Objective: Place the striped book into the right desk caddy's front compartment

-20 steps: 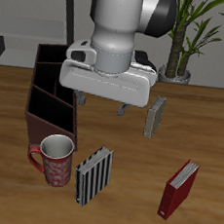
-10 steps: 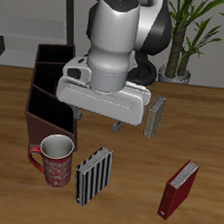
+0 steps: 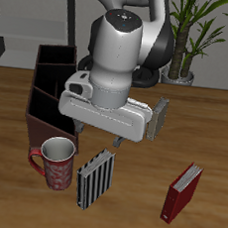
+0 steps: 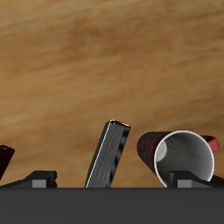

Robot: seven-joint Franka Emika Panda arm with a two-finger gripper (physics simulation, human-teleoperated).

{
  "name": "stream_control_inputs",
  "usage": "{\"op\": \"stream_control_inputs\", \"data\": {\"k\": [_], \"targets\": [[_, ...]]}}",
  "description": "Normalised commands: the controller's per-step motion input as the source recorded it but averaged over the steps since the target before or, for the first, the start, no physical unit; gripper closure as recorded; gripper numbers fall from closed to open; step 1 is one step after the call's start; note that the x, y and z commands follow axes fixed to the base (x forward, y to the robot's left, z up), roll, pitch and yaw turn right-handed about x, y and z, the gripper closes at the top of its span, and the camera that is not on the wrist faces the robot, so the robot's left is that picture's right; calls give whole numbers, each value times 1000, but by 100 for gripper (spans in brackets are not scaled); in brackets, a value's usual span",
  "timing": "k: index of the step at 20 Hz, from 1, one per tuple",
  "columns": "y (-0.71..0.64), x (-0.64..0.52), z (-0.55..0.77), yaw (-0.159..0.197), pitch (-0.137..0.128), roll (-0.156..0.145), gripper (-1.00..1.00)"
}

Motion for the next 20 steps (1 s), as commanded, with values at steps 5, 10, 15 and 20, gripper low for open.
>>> {"op": "stream_control_inputs", "data": {"k": [5,10,15,20], "targets": [[67,103,-303,-5,22,2,-100],[89,81,-255,-25,24,14,-100],[15,31,-160,-26,16,1,-100],[-50,27,-174,-31,17,-11,-100]]}}
